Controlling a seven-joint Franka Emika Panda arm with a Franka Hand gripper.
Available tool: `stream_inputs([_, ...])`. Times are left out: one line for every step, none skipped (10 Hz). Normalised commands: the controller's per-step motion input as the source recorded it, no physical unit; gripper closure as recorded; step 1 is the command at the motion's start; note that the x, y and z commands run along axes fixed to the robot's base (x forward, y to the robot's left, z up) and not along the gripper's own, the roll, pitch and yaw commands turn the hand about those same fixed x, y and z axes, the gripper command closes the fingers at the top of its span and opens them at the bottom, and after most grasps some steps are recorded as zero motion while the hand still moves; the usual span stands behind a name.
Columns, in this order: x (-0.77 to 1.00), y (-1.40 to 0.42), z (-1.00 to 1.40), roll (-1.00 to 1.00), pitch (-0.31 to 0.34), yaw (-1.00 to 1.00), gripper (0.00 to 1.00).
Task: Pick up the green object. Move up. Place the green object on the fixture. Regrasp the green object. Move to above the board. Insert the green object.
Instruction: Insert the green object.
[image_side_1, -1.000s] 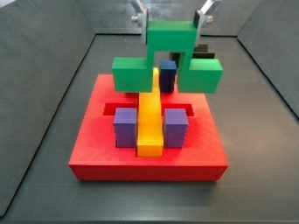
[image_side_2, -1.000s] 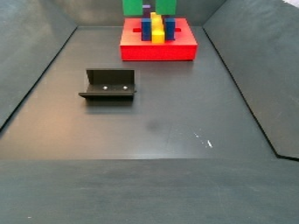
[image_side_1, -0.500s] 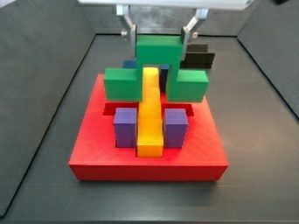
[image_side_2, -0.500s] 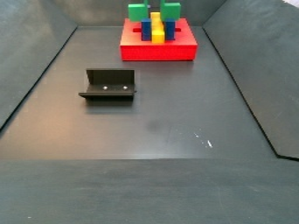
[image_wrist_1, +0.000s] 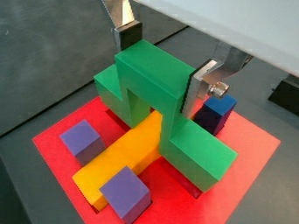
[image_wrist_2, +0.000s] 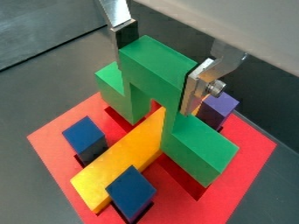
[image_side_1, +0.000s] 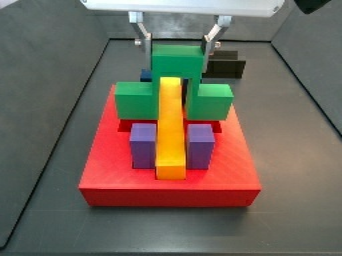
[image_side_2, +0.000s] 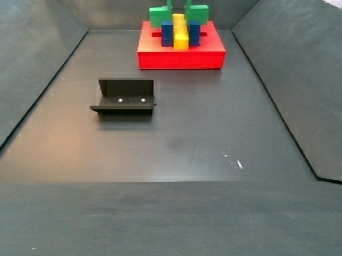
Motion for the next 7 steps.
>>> stream_inputs([0.24,0.00,0.00,-0.10,0.000,0.09,1.00])
stream_inputs([0.31,-0.03,0.00,-0.07,0.000,0.07,1.00])
stream_inputs([0.27,-0.07,0.00,-0.02,0.000,0.04,1.00])
stream_inputs([0.25,-0.07,0.00,0.00,0.000,0.00,1.00])
stream_inputs([0.19,-0.09,-0.02,0.03,0.000,0.00,1.00])
stream_inputs([0.09,-0.07,-0.04,0.08,0.000,-0.09,1.00])
stream_inputs([0.00,0.00,0.00,0.03,0.017,-0.07,1.00])
